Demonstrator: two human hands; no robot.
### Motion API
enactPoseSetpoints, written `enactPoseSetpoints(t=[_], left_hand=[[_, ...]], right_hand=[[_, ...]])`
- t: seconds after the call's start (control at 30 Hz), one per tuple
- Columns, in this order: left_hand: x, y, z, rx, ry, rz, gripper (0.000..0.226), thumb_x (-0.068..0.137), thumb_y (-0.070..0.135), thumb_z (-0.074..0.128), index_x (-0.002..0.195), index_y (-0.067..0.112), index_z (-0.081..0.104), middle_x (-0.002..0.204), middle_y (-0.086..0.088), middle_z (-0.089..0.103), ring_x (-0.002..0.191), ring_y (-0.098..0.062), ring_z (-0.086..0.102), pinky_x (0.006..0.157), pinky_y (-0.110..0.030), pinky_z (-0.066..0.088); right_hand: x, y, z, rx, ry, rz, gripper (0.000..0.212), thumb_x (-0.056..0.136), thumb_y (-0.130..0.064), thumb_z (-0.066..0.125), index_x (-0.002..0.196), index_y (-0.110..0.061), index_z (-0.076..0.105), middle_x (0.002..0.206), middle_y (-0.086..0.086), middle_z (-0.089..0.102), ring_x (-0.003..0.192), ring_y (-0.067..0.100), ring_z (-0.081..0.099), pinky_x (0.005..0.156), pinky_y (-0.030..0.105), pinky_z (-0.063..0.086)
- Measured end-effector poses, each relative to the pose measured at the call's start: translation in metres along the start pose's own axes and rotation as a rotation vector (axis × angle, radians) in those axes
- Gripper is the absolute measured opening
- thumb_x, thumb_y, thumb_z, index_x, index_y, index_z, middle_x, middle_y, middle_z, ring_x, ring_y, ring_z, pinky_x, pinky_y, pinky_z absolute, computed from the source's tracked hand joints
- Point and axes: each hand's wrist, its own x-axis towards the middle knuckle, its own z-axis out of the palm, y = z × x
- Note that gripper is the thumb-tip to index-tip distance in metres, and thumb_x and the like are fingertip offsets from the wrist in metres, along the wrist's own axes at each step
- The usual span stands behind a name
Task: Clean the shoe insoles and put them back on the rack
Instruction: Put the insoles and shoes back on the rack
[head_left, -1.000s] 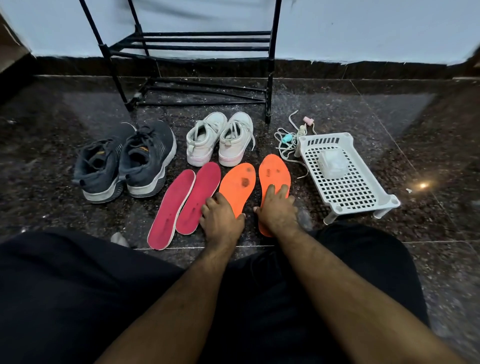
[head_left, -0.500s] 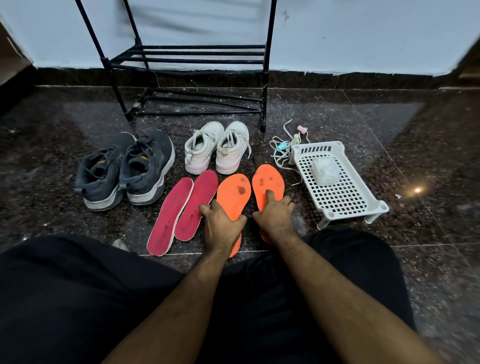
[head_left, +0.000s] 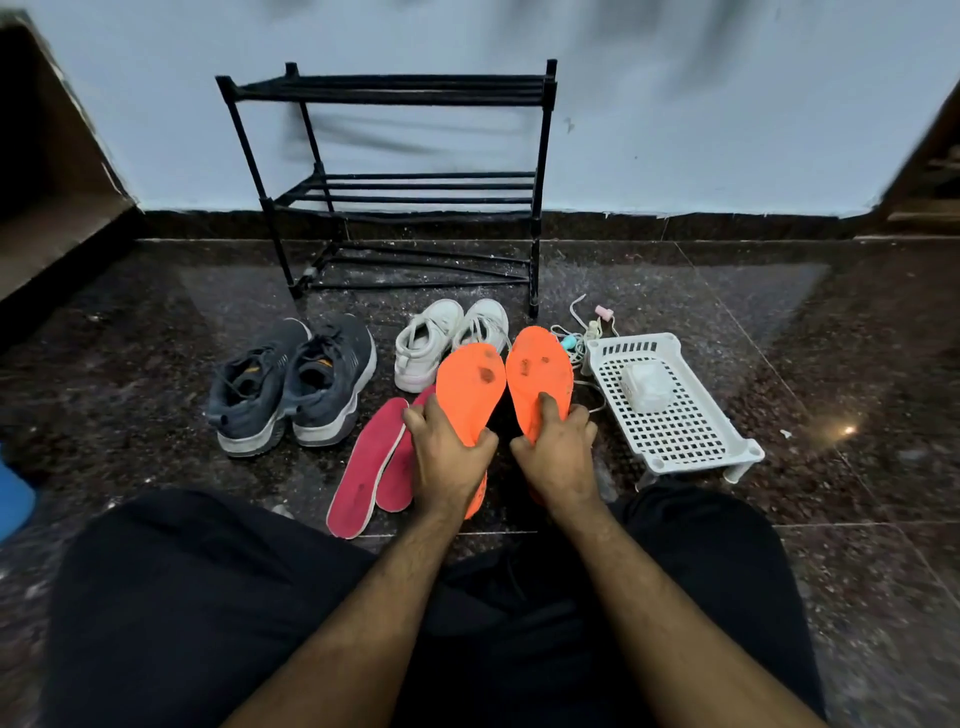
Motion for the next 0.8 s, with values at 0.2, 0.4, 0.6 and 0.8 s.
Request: enactPoseSetpoints(t=[0.2,0.4,0.6,0.8], left_hand=[[0.036,0.028,-0.037,-0.032,0.111,0.084,0.071,0.069,0.022,0.080,0.128,0.001,0.049,0.113,-0.013,0.040,0.104,-0.030,0.051,0.093,-0.031,0.041],[0.088,0.058,-0.069,-0.051,0.200,0.140,0.065,0.070,0.029,0.083,0.117,-0.001,0.050,0.111,-0.013,0.041,0.100,-0.031,0.053,0.091,-0.029,0.040],[0.143,0.099,-0.086,-0.047,0.212,0.169,0.061,0.072,0.024,0.077,0.118,-0.003,0.049,0.114,-0.013,0.038,0.099,-0.031,0.052,0.087,-0.029,0.041],[0.204,0.117,-0.075,0.006,0.194,0.139,0.059,0.074,0.029,0.075,0.116,-0.002,0.048,0.114,-0.014,0.036,0.098,-0.035,0.054,0.083,-0.039,0.049]], right_hand=[[0.016,-0.043,-0.039,0.004,0.066,-0.068,0.074,0.082,-0.034,0.063,0.149,-0.018,0.035,0.129,0.022,0.041,0.117,0.041,0.040,0.098,0.047,0.041],[0.051,-0.100,-0.071,0.022,0.090,-0.153,0.075,0.084,-0.037,0.063,0.149,-0.018,0.034,0.131,0.023,0.040,0.121,0.041,0.037,0.100,0.045,0.039],[0.097,-0.151,-0.095,-0.006,0.107,-0.191,0.060,0.082,-0.037,0.061,0.135,-0.016,0.043,0.123,0.023,0.045,0.116,0.041,0.040,0.091,0.047,0.044],[0.155,-0.182,-0.100,-0.018,0.093,-0.187,0.055,0.081,-0.038,0.061,0.130,-0.017,0.047,0.124,0.023,0.045,0.116,0.041,0.040,0.093,0.048,0.043]])
